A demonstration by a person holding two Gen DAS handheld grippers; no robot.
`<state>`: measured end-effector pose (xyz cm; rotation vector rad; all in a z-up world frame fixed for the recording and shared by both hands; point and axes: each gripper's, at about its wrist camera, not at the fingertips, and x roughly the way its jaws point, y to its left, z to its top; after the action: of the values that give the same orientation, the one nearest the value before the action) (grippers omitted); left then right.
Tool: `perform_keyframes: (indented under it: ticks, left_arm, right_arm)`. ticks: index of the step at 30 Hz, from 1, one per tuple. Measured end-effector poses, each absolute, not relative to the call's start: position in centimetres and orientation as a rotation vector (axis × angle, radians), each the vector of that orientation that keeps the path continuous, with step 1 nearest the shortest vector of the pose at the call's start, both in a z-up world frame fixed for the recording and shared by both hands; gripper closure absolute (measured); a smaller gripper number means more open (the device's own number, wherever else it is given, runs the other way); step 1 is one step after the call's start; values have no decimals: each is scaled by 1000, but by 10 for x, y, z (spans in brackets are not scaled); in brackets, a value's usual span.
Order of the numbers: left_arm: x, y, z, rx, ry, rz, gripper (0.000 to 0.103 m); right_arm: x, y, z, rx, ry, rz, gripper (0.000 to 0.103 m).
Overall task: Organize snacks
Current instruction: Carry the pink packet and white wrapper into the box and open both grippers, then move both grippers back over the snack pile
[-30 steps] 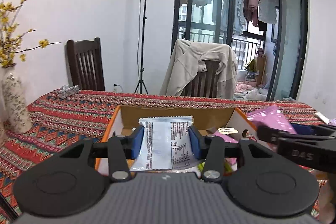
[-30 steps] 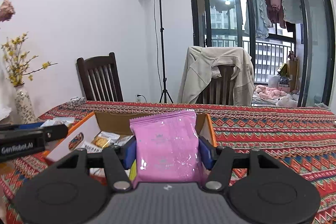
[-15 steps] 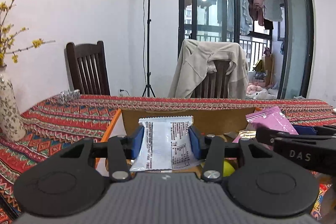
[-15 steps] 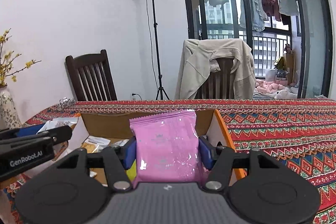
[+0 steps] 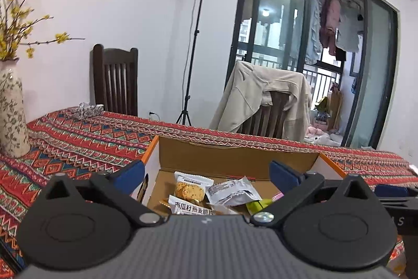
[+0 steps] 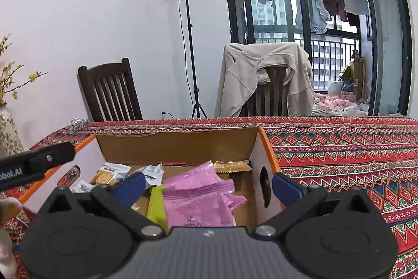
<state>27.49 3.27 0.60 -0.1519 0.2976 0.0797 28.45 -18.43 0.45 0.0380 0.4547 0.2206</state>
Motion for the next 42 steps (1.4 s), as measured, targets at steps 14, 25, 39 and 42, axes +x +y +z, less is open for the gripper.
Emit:
perform_keyframes:
  ticks: [14,25,39,42]
  left_arm:
    - [270,38,30,-216,331,116,0]
    - [237,54,39,-246,432,132,0]
    - [159,57,8,-206,491,113,0]
    - [146,61,2,-194,499,115,0]
  right_arm:
    - [278,-194,26,31,479,193,0]
    - [240,-201,26,-87,562,139,0]
    - [219,-199,-27,-117,714,69,1]
    - [204,-203,-27,-146,699,109,2]
